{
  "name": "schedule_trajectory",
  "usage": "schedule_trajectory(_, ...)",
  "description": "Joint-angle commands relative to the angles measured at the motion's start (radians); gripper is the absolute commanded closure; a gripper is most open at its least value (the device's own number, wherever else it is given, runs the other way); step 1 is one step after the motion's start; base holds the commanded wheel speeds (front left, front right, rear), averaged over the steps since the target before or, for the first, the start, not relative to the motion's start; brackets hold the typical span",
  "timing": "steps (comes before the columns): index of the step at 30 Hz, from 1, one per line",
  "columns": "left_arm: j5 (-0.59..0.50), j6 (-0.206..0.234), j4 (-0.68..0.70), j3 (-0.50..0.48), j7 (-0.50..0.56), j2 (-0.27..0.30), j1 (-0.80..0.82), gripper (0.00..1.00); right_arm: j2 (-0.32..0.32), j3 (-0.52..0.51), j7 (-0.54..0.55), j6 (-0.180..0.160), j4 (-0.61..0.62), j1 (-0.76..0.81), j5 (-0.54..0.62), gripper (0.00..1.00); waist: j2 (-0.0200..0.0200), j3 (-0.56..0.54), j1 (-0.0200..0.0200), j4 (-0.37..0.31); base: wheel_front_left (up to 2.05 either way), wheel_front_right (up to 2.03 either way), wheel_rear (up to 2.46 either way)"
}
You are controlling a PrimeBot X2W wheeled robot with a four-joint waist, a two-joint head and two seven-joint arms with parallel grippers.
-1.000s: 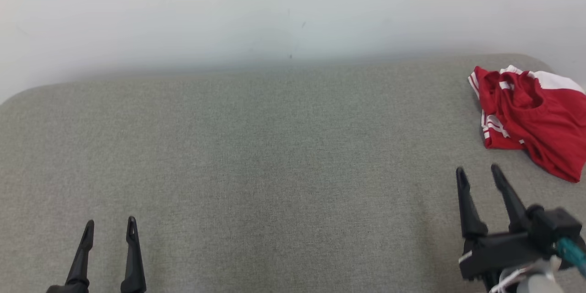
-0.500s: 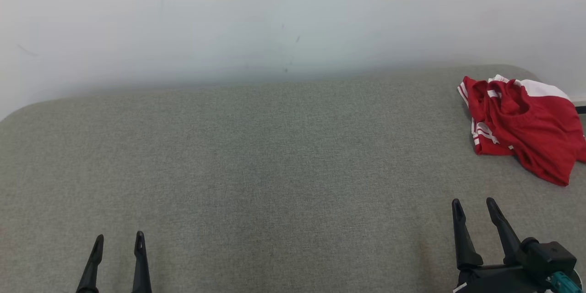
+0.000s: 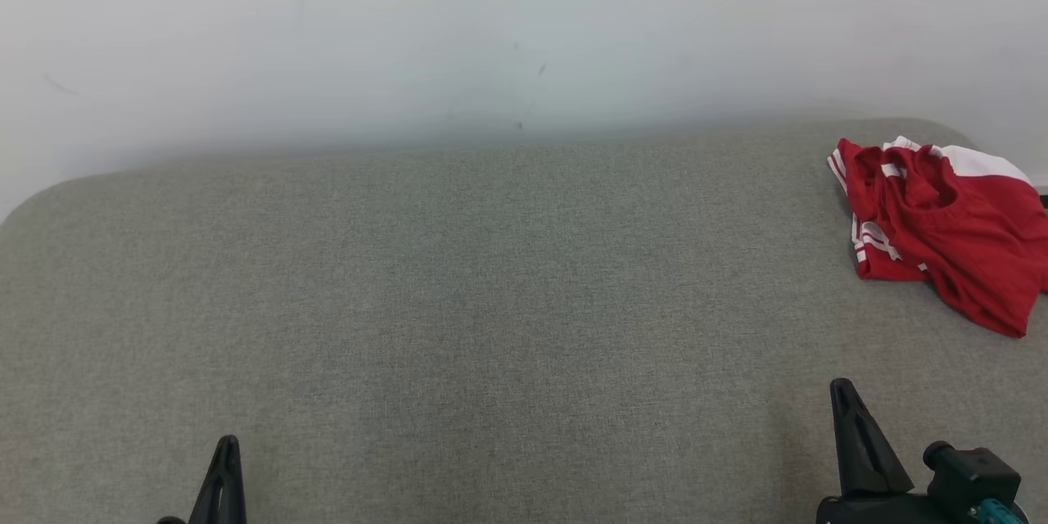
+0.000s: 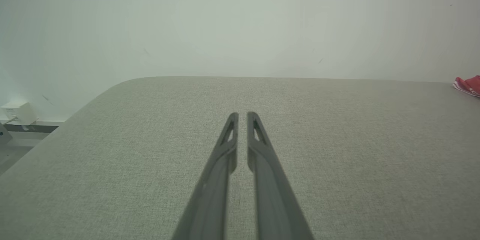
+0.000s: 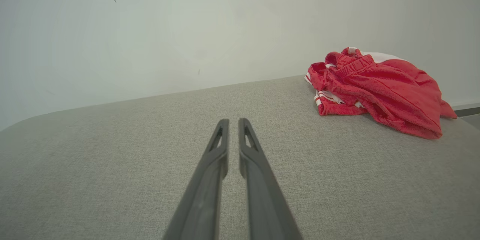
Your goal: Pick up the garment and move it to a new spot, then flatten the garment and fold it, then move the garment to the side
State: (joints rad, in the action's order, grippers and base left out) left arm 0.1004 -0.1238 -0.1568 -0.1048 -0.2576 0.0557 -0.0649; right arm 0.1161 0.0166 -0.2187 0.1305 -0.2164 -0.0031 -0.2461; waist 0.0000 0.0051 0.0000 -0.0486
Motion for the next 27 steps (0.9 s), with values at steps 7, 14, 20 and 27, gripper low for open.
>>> schedule_trajectory(7, 0.157, -0.001, -0.01, -0.011, 0.046, 0.001, 0.028, 1.0, -0.005, -0.016, 0.036, 0.0, 0.004, -0.018, -0.144, 1.0, 0.0, 0.0, 0.0, 0.003, 0.0, 0.0, 0.0)
schedule_trajectory(14, 0.293, -0.001, -0.013, -0.006, 0.074, 0.0, 0.04, 1.0, -0.011, -0.027, 0.065, 0.0, 0.002, -0.028, -0.266, 1.0, 0.0, 0.0, 0.0, 0.006, 0.0, 0.0, 0.0)
schedule_trajectory(20, 0.4, -0.002, -0.017, -0.005, 0.099, 0.0, 0.05, 1.0, -0.016, -0.036, 0.088, 0.0, 0.0, -0.035, -0.362, 1.0, 0.0, 0.0, 0.0, 0.008, 0.0, 0.0, 0.0)
schedule_trajectory(27, 0.516, -0.003, -0.024, -0.005, 0.126, -0.001, 0.064, 1.0, -0.021, -0.046, 0.114, 0.0, -0.002, -0.044, -0.466, 1.0, 0.0, 0.0, 0.0, 0.011, 0.0, 0.0, 0.0)
